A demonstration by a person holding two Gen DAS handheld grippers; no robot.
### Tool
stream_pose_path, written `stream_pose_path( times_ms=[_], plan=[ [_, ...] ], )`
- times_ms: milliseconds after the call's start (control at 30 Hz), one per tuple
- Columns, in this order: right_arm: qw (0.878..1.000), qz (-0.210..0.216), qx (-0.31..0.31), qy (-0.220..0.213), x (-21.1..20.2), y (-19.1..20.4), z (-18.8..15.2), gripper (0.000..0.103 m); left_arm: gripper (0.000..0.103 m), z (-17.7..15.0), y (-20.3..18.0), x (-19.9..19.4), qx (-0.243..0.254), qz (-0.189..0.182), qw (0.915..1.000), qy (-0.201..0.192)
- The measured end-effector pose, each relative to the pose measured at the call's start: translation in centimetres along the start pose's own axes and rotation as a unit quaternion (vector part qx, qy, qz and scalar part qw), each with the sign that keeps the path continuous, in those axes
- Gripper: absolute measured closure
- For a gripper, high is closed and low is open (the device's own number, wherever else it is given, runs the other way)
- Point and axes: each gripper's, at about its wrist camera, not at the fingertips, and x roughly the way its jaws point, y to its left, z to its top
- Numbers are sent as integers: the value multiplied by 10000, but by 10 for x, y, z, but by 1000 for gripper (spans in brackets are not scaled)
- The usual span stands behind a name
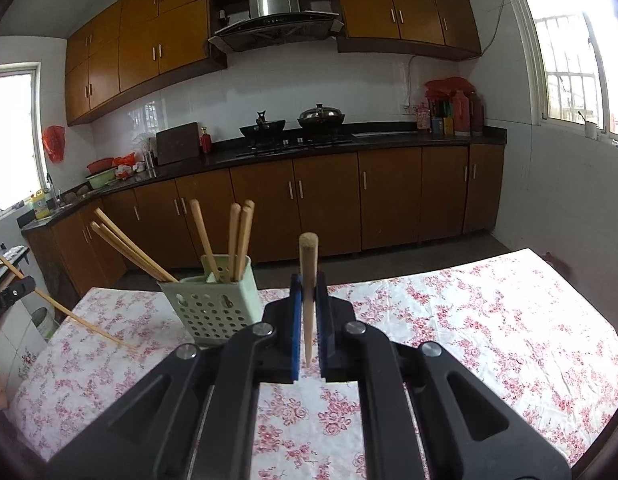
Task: Organize utensils
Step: 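Lower both held chopsticks into the green holder from above, then open both grippers to release the chopsticks into the holder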
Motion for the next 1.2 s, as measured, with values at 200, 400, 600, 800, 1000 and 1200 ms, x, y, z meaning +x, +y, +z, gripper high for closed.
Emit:
stream_pose_path(
  times_ms=[200, 400, 600, 800, 1000, 1200],
  plan=[
    [9964, 824, 130, -169, -30, 13, 41, 95, 96, 32, -29, -17, -35, -577, 9980, -242],
    [9897, 1306, 150, -575, -55, 28, 75, 95, 96, 60, -52, -26, -169, -966, 9941, -465],
    [9891, 1189, 52, -868, -41, 48, 98, 95, 96, 83, -70, -14, -230, -846, 9925, -852],
    [9933, 967, -134, -617, -3, 63, 102, 95, 96, 90, -78, 14, -211, -572, 9924, -1072],
    [9953, 947, 15, -190, 37, 62, 98, 95, 96, 79, -76, 51, -263, -572, 9956, -689],
    [9956, 937, 25, 15, 61, 61, 87, 95, 96, 70, -75, 69, -254, -618, 9968, -438]
  ],
)
